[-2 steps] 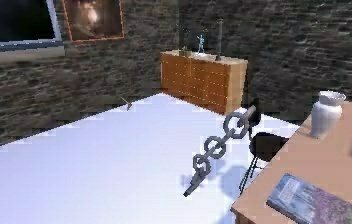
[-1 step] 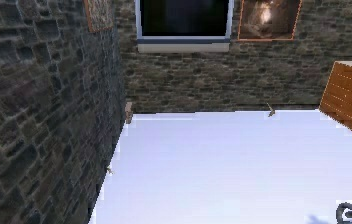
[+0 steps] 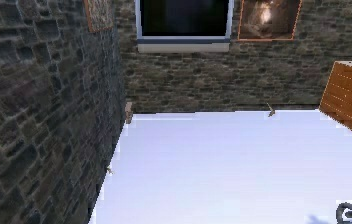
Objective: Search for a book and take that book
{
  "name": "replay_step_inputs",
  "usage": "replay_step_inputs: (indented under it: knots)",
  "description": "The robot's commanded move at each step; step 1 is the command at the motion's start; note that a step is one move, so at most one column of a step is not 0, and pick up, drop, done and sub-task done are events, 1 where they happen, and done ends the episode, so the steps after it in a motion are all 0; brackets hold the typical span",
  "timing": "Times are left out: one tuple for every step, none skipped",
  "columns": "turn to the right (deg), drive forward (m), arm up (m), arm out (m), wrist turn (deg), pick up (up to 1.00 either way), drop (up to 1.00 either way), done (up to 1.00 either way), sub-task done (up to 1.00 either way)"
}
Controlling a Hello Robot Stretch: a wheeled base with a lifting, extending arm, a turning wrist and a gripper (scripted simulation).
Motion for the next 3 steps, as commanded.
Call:
replay_step_inputs:
  knots:
    - [0.0, 0.0, 0.34, 0.0, 0.0, 0.0, 0.0, 0.0, 0.0]
    - [0.0, 0.0, 0.0, 0.38, 0.0, 0.0, 0.0, 0.0, 0.0]
    - [0.0, 0.0, 0.0, 0.0, 45.0, 0.0, 0.0, 0.0, 0.0]
